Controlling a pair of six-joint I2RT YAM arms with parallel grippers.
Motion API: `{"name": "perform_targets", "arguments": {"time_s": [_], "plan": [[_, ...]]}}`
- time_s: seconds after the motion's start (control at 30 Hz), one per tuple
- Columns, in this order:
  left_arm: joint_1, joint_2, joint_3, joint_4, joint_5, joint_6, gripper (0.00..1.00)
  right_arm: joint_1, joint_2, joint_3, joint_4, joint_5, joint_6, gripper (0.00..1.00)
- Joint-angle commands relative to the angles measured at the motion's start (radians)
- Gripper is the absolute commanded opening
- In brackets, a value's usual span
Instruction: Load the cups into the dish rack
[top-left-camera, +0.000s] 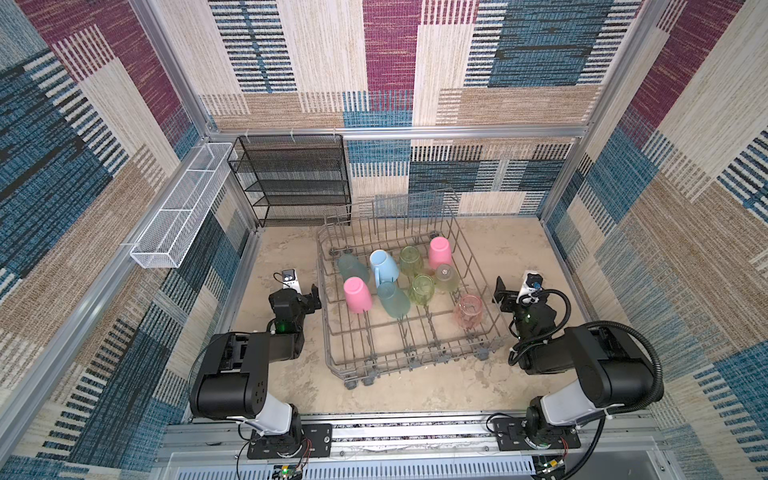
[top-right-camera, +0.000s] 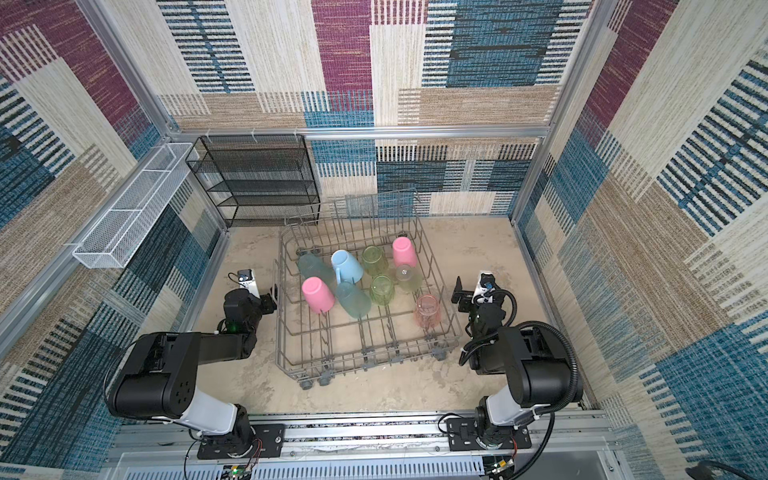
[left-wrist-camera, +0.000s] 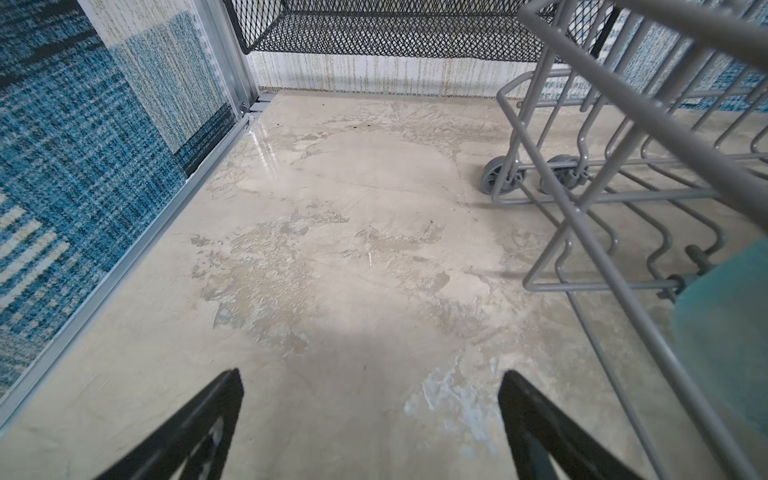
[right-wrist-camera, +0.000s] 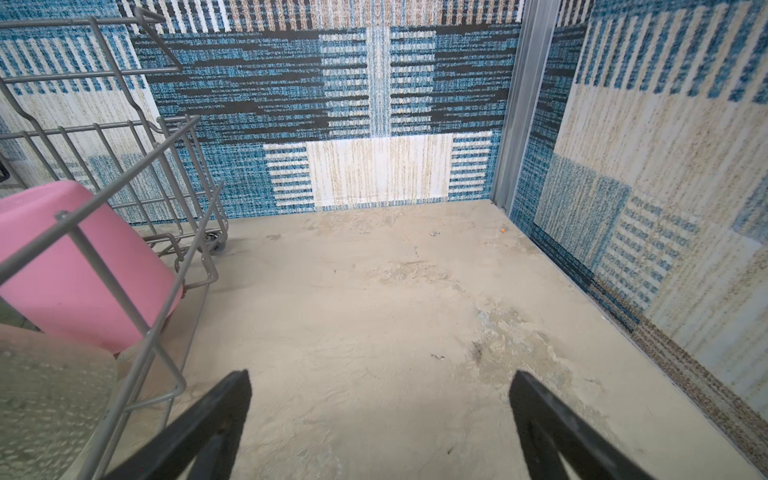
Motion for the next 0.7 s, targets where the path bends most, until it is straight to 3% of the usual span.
{"name": "perform_targets", "arguments": {"time_s": [0.0, 0.1, 0.67], "plan": [[0.000, 0.000, -0.001, 0.027, 0.002, 0.004, 0.99, 0.000, -0.004, 0.002, 0.033, -0.012, 0.004, 1.00], [-0.001, 0.003, 0.022, -0.010, 0.083, 0.035, 0.99, 0.000, -0.003, 0.000, 0.034, -0.012, 0.003, 1.00], [-0.001, 0.003, 0.019, -0.004, 0.083, 0.036, 0.99, 0.000, -0.003, 0.000, 0.034, -0.012, 0.004, 1.00]]}}
